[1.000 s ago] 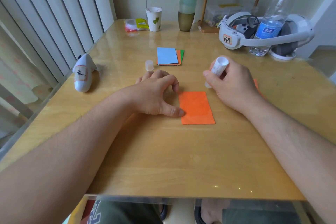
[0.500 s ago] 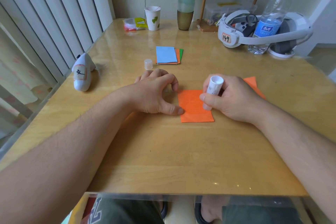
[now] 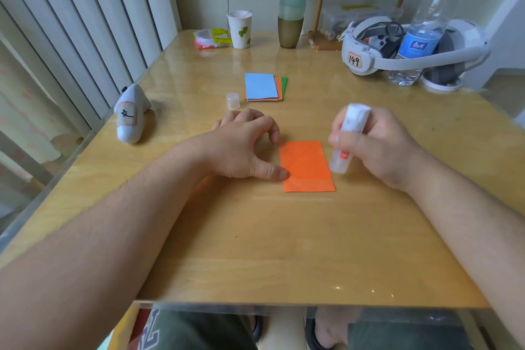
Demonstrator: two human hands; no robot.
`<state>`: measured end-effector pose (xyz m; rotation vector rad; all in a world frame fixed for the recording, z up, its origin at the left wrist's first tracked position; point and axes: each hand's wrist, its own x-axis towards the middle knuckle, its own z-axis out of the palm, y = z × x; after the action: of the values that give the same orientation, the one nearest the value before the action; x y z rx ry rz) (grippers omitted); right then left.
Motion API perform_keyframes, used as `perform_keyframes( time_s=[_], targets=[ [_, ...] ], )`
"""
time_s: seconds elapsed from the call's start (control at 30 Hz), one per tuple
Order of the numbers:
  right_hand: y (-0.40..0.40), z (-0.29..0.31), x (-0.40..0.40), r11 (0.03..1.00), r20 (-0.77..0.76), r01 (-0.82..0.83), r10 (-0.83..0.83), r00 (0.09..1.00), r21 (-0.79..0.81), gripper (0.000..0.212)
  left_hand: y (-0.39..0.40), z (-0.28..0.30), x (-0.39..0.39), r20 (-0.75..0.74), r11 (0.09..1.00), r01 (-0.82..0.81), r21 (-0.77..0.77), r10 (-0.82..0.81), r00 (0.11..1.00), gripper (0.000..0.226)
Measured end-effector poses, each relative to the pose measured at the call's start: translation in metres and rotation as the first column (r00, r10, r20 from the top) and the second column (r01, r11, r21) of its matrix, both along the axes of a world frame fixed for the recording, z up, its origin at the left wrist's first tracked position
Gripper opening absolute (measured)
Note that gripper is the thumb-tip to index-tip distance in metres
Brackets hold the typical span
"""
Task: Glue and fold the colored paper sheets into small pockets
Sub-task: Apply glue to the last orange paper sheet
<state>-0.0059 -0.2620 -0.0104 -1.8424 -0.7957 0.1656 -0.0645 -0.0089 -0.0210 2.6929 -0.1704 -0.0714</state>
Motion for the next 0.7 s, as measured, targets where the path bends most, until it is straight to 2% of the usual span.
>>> perform_keyframes(
  time_s=[0.07, 0.1, 0.2, 0.4, 0.6, 0.7],
  targets=[
    [0.002, 0.001, 0.003, 0.989, 0.013, 0.078, -0.08, 0.997, 0.129, 0.021, 0.003, 0.0, 0.001, -0.004, 1.0, -0.001, -0.023, 0.001, 1.0, 0.049],
    [0.003, 0.0, 0.004, 0.985, 0.035, 0.104, -0.11, 0.993, 0.136, 0.022, 0.004, 0.0, 0.002, -0.01, 0.999, -0.009, -0.043, 0.008, 1.0, 0.047],
    [0.014, -0.003, 0.0, 0.99, 0.087, 0.121, -0.127, 0.988, 0.071, 0.018, 0.006, 0.0, 0.005, -0.033, 0.995, -0.036, -0.093, 0.033, 0.999, 0.045],
    [0.033, -0.009, -0.012, 0.991, 0.14, 0.01, 0.01, 0.99, -0.136, 0.015, 0.005, -0.001, 0.006, -0.007, 0.995, -0.052, -0.081, 0.051, 0.999, 0.04],
    [0.038, -0.009, -0.018, 0.957, 0.163, -0.073, 0.123, 0.979, -0.28, 0.015, 0.003, -0.003, 0.006, -0.011, 0.998, -0.047, -0.035, 0.047, 0.999, 0.054],
    [0.04, -0.01, -0.019, 0.943, 0.158, -0.09, 0.147, 0.976, -0.321, 0.02, 0.003, -0.005, 0.006, 0.013, 0.999, -0.033, -0.027, 0.033, 0.999, 0.054]
  ],
)
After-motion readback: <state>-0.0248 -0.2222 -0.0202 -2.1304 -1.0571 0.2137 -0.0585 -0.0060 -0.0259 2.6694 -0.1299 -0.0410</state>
